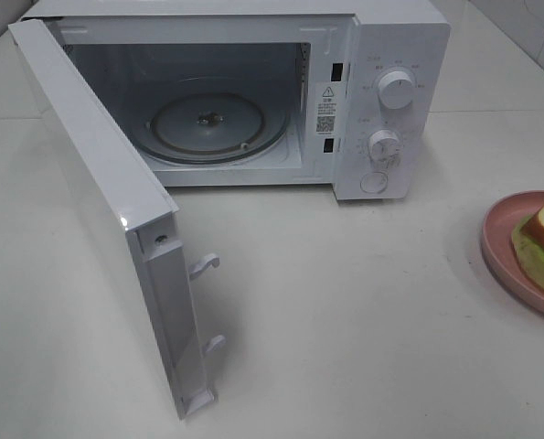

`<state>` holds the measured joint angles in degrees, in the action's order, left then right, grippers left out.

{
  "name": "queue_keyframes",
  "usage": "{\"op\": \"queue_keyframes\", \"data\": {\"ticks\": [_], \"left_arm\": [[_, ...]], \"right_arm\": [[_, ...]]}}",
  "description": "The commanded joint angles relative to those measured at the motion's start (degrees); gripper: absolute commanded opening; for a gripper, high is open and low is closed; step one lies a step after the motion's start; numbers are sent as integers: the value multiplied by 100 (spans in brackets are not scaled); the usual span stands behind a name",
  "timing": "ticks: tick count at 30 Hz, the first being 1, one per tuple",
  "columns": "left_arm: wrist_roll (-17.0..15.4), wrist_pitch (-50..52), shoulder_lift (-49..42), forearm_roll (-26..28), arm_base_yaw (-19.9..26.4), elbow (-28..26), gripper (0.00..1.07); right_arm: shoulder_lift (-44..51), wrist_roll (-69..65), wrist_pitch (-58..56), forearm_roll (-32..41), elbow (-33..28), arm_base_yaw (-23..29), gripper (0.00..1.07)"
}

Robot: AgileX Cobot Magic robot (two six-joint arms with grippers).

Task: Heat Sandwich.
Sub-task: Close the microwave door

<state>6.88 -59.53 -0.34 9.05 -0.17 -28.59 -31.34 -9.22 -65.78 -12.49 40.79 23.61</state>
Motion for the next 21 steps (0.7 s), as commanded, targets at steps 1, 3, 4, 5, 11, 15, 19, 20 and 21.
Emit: {"op": "queue_keyframes", "data": {"ticks": [1,3,4,5,11,15,19,20,21], "left_arm": [[-29,17,-126,11,11,23,89],[-29,17,-126,11,11,23,89],[-29,17,-126,11,11,23,89],[-29,17,-126,11,11,23,89],[-29,17,-126,11,11,23,89],[-29,17,-126,11,11,23,89],[-29,17,-126,11,11,23,89],[-29,17,-126,11,11,23,89],[-29,17,-126,11,11,23,89]], "right_arm": [[659,155,183,-11,-447,-304,76],[791,201,212,6,-527,-435,76],[888,223,229,23,-584,-539,76],[1008,229,246,29,-647,-636,76],[1707,315,395,195,-1014,-1054,76],[2068,338,539,286,-1152,-1283,76],[2418,481,619,430,-1192,-1547,76],[2510,487,625,435,-1192,-1604,76],[2510,487,625,435,-1192,-1604,76]]}}
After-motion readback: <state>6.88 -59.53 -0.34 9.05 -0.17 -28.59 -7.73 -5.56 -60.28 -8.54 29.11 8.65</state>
